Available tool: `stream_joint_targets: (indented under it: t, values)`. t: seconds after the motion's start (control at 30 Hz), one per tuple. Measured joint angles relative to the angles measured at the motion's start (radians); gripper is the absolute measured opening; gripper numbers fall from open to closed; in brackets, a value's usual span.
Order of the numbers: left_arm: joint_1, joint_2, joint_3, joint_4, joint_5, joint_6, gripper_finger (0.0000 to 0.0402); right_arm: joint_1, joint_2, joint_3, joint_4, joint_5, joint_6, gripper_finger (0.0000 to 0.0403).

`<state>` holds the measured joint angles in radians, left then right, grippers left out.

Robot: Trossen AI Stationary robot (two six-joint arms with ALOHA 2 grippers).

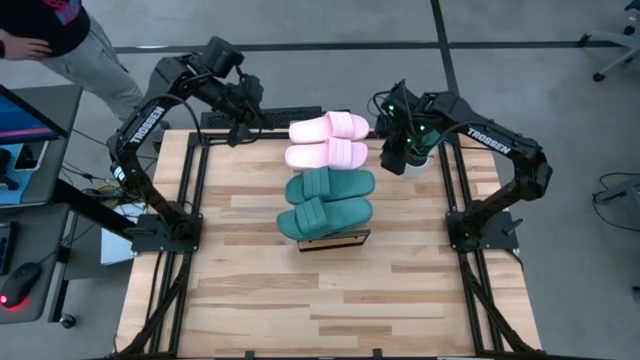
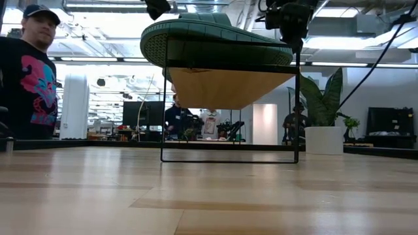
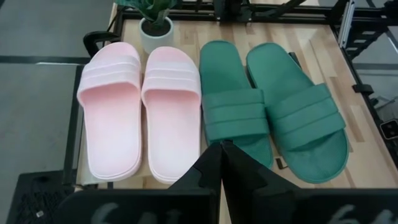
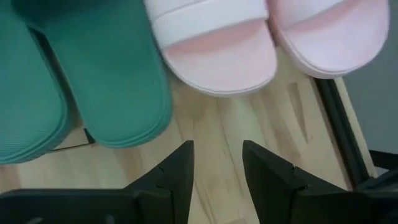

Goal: Pick and place slides into the shelf
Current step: Adjust the slides on the shelf

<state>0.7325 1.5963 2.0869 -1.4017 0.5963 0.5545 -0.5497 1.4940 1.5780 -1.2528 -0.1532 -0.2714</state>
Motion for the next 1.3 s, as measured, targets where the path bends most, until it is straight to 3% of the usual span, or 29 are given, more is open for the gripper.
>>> stream_joint_targets:
  t: [0.4, 0.67, 1.3]
  values:
    - [-0.015, 0.0, 0.0, -0.025, 0.0, 0.0, 0.0, 0.039, 0.0, -0.049, 0.067, 0.002, 0.051, 0.0129]
    - [-0.015, 0.0, 0.0, -0.025, -0.003, 0.0, 0.0, 0.08, 0.0, -0.145, 0.172, 0.108, 0.117, 0.0129]
    - [-0.015, -0.001, 0.0, -0.03, -0.011, 0.005, 0.0, 0.078, 0.0, -0.146, 0.215, 0.155, 0.159, 0.0129]
